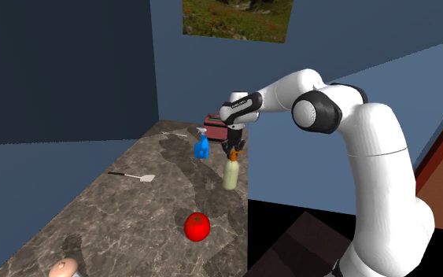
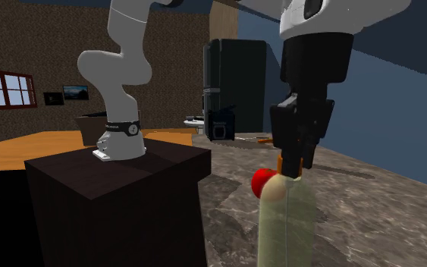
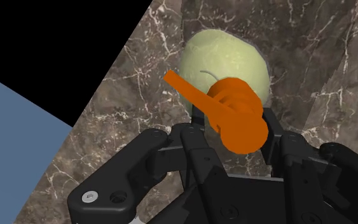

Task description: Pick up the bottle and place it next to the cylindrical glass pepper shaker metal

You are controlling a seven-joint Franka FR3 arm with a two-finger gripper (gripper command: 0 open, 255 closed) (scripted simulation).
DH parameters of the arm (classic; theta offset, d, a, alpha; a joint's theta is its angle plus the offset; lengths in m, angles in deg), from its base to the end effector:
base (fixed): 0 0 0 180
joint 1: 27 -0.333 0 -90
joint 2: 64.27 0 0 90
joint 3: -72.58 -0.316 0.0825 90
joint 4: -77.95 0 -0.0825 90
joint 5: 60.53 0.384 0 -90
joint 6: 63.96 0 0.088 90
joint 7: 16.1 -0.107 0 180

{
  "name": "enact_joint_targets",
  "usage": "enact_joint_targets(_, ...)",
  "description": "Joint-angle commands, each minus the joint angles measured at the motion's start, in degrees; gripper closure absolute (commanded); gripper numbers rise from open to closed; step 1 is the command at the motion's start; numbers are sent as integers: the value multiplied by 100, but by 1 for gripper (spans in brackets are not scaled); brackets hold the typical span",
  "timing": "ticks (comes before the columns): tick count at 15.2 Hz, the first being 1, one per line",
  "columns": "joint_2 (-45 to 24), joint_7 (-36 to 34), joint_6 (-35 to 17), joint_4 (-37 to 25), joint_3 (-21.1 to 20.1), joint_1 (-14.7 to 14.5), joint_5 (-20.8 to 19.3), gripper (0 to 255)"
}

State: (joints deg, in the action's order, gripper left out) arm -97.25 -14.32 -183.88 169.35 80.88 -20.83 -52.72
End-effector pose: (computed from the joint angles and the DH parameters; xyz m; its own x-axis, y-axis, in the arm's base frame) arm 0.6675 -0.1522 0.2942 0.9608 -0.2682 -0.0701 -0.2711 -0.9618 -0.0365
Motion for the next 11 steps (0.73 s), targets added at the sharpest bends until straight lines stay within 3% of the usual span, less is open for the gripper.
enact_joint_targets(1, 77, -16, 114, -38, 8, -7, -15, 255)
enact_joint_targets(11, 397, -75, 722, -330, 43, -19, -82, 255)
